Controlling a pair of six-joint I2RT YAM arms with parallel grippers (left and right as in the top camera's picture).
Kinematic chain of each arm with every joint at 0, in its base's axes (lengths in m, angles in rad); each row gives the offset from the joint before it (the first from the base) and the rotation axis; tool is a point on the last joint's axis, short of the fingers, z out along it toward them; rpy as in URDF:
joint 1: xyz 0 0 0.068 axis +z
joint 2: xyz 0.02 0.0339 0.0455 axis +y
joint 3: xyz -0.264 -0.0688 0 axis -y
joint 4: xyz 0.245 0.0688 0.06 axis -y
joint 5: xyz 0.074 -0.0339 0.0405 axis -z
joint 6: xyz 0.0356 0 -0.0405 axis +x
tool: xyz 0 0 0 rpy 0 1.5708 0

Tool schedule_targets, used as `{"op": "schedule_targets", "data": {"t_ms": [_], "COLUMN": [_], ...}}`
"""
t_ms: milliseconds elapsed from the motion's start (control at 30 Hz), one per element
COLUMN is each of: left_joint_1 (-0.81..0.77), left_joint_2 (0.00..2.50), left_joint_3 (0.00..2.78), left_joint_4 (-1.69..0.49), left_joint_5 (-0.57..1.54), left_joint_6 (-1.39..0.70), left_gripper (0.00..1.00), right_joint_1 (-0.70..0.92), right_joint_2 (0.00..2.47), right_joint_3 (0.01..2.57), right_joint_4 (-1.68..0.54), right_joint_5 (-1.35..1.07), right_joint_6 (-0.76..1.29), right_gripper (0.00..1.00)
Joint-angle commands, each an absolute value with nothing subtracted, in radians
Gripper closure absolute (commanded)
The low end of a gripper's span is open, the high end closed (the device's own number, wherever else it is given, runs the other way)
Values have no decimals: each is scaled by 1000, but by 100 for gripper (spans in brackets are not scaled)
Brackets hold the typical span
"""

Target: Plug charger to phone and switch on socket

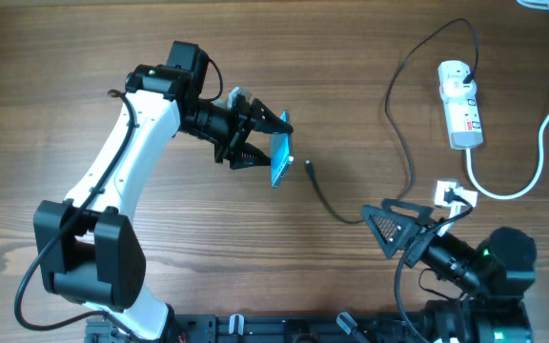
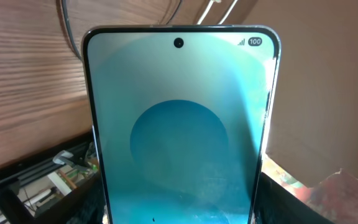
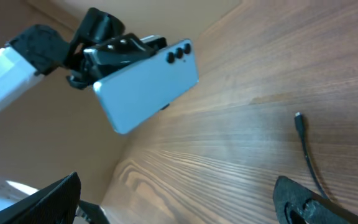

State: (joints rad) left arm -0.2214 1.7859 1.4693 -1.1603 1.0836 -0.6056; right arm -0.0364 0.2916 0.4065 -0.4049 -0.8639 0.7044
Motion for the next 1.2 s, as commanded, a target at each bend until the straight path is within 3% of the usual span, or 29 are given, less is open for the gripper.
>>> {"op": "schedule_targets", "data": {"t_ms": [0, 167, 400, 567, 633, 700, 833, 1033, 1167], "left_joint_1": [-221, -220, -220, -220, -220, -221, -220, -220, -221], "left_joint_2": [1765, 1765, 1765, 1765, 1765, 1765, 1765, 1765, 1765], "left_joint_3": [1493, 1493, 1493, 1493, 1493, 1493, 1493, 1493, 1493], "left_joint_4": [-1128, -1093, -1024, -1024, -1024, -1024, -1024, -1024, -1024], "left_joint_5": [1098, 1095, 985, 986, 985, 985, 984, 978, 974], "left_joint_6": [-611, -616, -693, -693, -693, -693, -693, -693, -693], "left_gripper": [51, 50, 48, 48, 48, 48, 48, 48, 48], "right_joint_1": [-13, 180, 767, 837, 837, 837, 837, 837, 837], "right_joint_2": [347, 644, 949, 1182, 1273, 1275, 1275, 1275, 1275], "right_joint_3": [484, 628, 664, 664, 664, 664, 664, 664, 664], "right_joint_4": [-412, -413, -129, 182, 316, 334, 344, 346, 340], "right_joint_5": [-888, -686, 54, 112, 113, 139, 139, 130, 104], "right_joint_6": [675, 564, 632, 685, 710, 711, 737, 764, 789], "right_gripper": [1, 0, 1, 0, 13, 32, 56, 75, 80]}}
